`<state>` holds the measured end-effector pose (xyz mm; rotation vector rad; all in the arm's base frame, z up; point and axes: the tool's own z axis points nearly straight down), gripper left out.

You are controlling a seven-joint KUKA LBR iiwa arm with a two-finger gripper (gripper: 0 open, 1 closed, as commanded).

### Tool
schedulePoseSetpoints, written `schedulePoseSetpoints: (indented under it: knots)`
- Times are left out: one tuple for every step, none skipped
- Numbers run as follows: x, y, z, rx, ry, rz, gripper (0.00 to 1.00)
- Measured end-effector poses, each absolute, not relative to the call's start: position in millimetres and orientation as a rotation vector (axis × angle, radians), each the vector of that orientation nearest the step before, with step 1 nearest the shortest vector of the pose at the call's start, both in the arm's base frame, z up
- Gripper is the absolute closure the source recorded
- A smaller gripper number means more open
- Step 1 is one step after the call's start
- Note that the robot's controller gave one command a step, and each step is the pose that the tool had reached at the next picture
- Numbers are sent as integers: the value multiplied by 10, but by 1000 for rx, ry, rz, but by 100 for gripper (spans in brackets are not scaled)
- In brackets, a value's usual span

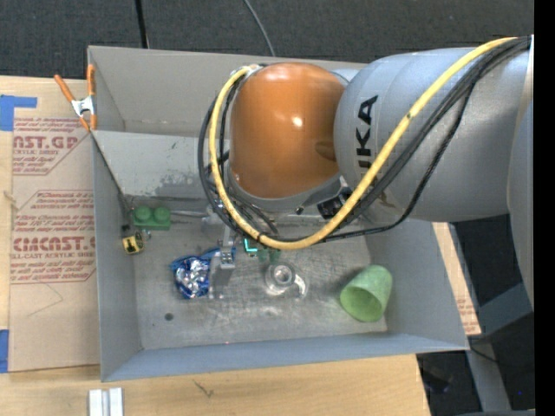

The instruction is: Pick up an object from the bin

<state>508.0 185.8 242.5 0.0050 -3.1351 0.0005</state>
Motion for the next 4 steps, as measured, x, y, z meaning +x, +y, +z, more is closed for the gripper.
schedulePoseSetpoints:
  knots:
    - [5277,1587,862,299,-3122,1,0]
    - [5288,1599,899,299,-3127,-2,100]
    - [5086,1996,836,437,-3110,-3,100]
    - [5095,1978,837,432,-3111,-2,0]
